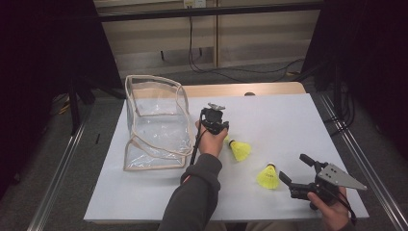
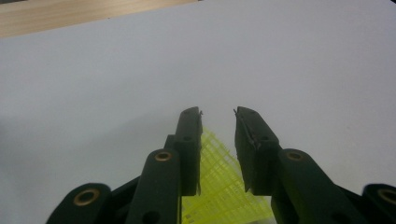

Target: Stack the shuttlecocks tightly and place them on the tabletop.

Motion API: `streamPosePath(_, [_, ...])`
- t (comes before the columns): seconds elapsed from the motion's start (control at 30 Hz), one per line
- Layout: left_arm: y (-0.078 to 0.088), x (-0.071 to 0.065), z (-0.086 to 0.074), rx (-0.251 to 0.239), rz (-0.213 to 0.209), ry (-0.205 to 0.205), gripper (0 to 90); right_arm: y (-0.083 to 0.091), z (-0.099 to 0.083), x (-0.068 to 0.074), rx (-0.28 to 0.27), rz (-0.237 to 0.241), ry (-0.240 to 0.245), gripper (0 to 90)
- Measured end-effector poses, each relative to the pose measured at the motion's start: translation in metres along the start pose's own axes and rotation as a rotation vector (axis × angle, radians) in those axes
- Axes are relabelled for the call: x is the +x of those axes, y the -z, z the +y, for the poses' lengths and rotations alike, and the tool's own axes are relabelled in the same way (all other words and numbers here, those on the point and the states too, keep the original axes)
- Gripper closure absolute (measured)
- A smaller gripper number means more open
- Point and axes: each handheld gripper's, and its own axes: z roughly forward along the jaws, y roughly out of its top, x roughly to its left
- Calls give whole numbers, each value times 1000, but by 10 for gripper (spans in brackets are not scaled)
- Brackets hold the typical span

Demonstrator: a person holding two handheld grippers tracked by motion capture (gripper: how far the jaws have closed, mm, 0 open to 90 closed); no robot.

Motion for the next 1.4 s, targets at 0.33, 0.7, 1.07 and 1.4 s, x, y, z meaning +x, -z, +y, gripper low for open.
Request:
streamPosePath(0.33, [-2,-1,0,-8,-9,6,660,0,0,0,1,-1,0,32])
streamPosePath(0.7, [0,-1,1,-28,-20,16,584,0,0,0,4,0,0,33])
streamPosePath(1.07, [16,-9,5,-69,-60,25,400,0,0,0,4,0,3,33])
streamPosePath(1.4, [32,-16,-4,-76,-152,39,278,0,0,0,8,-2,4,33])
